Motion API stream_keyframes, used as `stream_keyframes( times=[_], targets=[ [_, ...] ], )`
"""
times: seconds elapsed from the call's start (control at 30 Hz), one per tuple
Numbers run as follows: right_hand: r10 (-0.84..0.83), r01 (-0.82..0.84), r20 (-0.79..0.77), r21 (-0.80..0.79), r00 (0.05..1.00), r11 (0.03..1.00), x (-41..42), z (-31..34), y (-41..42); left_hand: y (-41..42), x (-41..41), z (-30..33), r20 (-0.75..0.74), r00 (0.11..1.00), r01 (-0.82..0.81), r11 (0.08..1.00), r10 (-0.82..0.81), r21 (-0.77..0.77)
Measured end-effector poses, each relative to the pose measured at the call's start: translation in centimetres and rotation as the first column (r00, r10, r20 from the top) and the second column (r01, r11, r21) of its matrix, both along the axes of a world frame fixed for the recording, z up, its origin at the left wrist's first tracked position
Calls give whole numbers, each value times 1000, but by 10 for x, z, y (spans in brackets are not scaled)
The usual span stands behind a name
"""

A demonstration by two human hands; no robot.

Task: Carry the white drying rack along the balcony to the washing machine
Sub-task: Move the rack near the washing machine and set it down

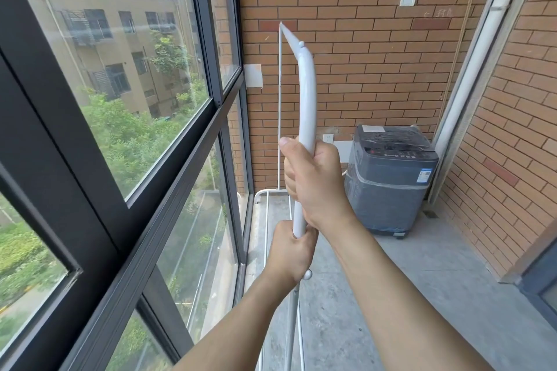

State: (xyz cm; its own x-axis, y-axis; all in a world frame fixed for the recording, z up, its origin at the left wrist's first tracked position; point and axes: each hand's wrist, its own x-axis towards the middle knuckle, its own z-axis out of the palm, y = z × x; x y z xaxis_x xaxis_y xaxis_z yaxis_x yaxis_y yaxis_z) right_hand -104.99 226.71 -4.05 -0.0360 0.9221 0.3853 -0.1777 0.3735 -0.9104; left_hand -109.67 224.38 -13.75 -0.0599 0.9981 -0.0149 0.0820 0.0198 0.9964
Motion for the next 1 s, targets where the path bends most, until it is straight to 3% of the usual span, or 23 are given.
stream_keyframes(
  times=[1.0],
  targets=[
    [-33,33,60,-2,998,999,-27,1,55,64,-31,-10,-1,999,38,998,-38,40]
  ],
)
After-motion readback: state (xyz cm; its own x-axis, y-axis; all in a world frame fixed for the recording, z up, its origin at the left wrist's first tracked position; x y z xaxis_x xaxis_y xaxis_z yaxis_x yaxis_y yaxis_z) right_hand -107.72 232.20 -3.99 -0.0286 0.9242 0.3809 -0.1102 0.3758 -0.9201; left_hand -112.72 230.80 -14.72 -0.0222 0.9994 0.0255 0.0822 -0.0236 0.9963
